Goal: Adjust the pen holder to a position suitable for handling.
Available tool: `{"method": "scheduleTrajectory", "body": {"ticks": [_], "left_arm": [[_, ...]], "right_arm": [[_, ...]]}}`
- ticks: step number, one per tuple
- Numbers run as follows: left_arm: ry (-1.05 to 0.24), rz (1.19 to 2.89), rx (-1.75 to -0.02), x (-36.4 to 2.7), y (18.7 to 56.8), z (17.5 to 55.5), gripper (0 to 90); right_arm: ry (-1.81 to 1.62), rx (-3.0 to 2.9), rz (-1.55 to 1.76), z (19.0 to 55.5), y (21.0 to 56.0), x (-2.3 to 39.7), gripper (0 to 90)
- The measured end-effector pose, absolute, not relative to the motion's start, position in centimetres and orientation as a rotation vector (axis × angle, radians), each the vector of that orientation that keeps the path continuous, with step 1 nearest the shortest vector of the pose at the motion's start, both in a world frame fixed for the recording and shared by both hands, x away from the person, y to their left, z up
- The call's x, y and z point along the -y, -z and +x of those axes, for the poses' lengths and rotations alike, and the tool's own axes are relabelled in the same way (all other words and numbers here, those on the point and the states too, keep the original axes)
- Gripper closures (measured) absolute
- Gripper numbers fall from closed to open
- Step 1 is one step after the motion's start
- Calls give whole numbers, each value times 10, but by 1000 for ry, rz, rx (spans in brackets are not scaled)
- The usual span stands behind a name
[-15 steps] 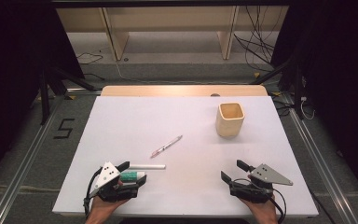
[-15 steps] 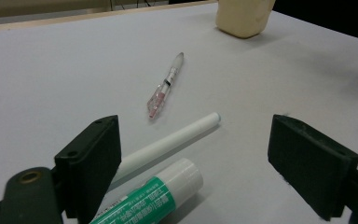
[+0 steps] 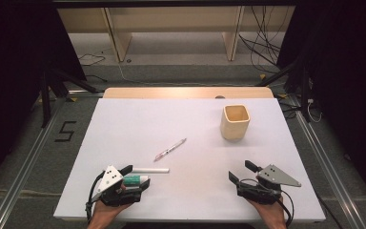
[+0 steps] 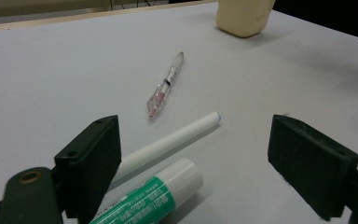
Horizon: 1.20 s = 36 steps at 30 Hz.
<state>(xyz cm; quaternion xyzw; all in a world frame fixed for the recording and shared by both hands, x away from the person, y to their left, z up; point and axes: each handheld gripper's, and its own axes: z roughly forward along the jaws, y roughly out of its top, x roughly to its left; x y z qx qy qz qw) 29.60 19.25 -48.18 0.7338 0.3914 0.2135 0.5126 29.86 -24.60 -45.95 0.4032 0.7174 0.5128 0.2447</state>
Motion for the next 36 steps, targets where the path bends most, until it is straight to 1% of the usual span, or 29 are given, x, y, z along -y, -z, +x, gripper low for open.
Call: {"method": "scheduleTrajectory", "body": {"ticks": [4,12,16,25,32,33,36], "left_arm": [[-516,1766,-943,-193,482,296,170],[-518,1761,-947,-193,482,296,171],[-517,1758,-956,-194,482,296,171],[-519,1756,-957,-194,482,297,171],[-518,1757,-957,-194,482,297,171],[-518,1757,-957,-194,482,297,171],[-522,1757,-956,-194,482,297,171]], "right_arm": [[-1383,-1929,1118,311,452,255,271],[-1369,-1908,1172,331,448,269,277],[-1356,-1900,1226,350,447,276,283],[-1342,-1851,1299,381,442,289,327],[-1301,-1839,1359,403,444,294,380],[-1285,-1836,1374,408,445,296,419],[-1249,-1824,1399,415,447,299,491]]}}
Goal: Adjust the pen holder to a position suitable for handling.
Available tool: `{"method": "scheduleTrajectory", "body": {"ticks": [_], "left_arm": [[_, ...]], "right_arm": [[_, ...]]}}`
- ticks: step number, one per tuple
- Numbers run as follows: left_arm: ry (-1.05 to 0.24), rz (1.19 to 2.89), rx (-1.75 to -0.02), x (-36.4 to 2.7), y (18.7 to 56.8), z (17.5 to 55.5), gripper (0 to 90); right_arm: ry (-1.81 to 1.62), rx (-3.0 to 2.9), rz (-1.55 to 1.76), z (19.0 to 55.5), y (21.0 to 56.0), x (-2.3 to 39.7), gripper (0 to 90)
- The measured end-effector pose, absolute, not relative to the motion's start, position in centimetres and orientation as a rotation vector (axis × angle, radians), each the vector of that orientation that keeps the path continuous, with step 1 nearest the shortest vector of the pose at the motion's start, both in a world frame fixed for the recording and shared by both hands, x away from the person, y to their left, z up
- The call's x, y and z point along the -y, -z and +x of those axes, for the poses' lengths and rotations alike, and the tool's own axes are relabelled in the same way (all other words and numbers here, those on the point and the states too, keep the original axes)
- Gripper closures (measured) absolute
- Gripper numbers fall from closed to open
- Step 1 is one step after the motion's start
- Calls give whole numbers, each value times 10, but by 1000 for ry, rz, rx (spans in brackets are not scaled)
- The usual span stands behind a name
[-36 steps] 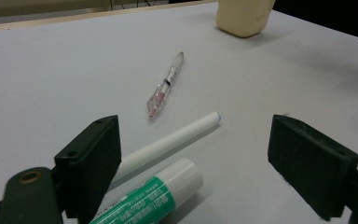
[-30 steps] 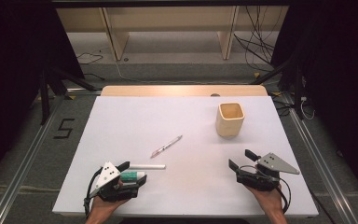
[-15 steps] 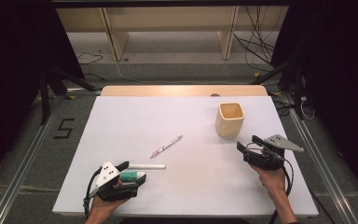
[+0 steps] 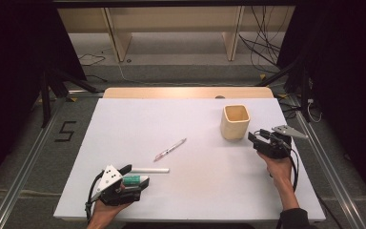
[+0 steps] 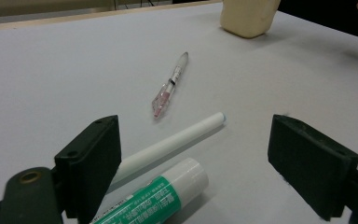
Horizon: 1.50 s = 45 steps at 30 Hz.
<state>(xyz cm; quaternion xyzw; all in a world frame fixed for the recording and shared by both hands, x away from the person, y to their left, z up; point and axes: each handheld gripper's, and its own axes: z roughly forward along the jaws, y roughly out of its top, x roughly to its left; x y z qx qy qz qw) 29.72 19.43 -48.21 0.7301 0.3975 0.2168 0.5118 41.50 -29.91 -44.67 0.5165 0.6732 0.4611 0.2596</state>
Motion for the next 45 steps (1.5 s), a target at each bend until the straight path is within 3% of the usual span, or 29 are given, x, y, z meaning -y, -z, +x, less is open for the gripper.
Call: {"method": "scheduleTrajectory", "body": {"ticks": [3,10,15,45], "left_arm": [[-522,1757,-957,-194,482,297,171],[-522,1757,-958,-194,482,297,171],[-521,1759,-959,-195,482,298,171],[-524,1763,-962,-195,482,298,171]], "right_arm": [[-1225,-1812,1420,420,448,301,547],[-1125,-1799,1483,443,456,309,797],[-1136,-1791,1514,457,459,315,892],[-1129,-1917,1488,492,469,295,900]]}}
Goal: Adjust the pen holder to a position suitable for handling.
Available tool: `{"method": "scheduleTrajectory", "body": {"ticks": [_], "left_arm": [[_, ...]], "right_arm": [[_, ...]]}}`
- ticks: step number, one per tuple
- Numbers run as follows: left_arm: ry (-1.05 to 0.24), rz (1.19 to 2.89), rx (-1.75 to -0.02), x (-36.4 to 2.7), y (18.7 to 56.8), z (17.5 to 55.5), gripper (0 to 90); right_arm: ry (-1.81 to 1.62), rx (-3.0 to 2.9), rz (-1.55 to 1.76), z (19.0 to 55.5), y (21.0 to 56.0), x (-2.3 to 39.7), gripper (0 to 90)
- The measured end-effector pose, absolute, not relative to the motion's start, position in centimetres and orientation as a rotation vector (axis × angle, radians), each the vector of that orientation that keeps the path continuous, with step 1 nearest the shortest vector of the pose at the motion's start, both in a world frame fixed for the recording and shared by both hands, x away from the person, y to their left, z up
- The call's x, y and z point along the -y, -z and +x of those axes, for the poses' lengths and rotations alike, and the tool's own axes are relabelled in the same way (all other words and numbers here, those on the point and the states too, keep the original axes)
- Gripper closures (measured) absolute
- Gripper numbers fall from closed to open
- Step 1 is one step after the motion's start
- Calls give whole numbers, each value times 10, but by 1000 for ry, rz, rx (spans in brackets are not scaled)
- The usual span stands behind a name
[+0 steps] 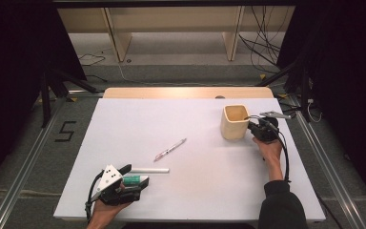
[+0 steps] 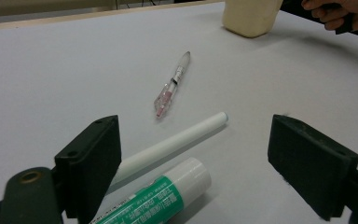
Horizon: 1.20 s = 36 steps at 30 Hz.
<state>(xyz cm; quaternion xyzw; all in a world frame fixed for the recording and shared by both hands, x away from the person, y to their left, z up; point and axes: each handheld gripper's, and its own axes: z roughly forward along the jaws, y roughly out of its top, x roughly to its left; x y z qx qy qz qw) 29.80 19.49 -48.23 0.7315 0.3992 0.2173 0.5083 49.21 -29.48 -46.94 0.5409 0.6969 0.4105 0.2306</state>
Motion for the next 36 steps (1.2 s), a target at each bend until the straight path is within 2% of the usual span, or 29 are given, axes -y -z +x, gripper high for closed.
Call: {"method": "scheduleTrajectory", "body": {"ticks": [7,36], "left_arm": [[-525,1759,-961,-193,483,299,171],[-525,1756,-958,-194,481,299,171]], "right_arm": [[-1118,-1941,1485,495,469,292,900],[-1111,-2038,1436,510,477,212,900]]}}
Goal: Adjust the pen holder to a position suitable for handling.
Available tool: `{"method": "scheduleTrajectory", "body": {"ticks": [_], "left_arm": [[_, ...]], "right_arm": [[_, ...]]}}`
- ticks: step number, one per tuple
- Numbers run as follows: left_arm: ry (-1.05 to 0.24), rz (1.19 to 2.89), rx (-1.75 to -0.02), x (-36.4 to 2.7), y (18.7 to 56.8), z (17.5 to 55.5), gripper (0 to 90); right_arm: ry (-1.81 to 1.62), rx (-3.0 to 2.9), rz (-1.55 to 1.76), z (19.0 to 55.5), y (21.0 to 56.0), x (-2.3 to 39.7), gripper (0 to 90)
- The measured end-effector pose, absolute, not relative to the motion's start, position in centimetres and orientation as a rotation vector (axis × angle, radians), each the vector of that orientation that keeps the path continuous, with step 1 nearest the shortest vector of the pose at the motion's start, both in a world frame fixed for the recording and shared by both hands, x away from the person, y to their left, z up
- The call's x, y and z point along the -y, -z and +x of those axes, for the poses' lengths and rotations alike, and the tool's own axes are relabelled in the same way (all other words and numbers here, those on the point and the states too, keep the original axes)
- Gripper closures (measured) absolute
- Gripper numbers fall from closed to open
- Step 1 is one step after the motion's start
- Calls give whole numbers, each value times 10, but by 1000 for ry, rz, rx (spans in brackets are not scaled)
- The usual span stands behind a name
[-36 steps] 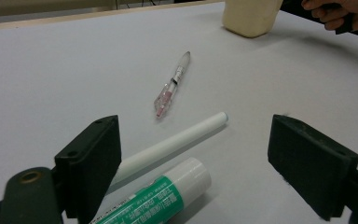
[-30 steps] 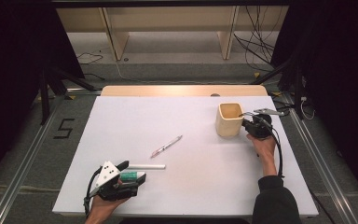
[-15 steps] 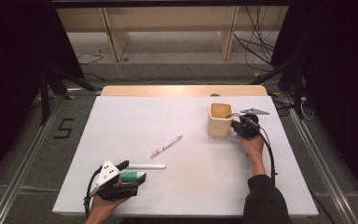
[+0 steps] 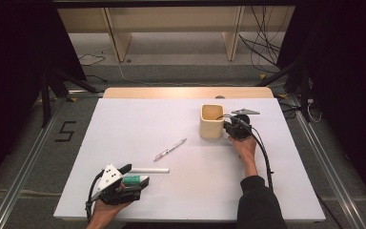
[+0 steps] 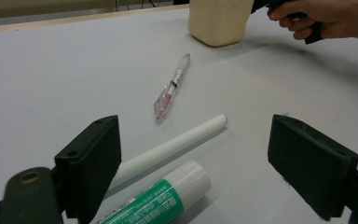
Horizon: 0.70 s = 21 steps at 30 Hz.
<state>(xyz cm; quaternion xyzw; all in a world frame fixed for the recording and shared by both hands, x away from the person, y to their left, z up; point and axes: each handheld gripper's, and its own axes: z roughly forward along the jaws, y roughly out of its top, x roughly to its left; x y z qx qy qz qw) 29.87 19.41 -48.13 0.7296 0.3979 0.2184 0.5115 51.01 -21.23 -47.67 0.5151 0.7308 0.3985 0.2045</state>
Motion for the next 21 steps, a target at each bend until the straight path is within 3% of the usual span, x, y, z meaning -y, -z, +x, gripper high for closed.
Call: {"method": "scheduleTrajectory", "body": {"ticks": [21], "left_arm": [[-524,1749,-956,-194,481,298,171]], "right_arm": [[-1099,-2069,1428,520,478,179,900]]}}
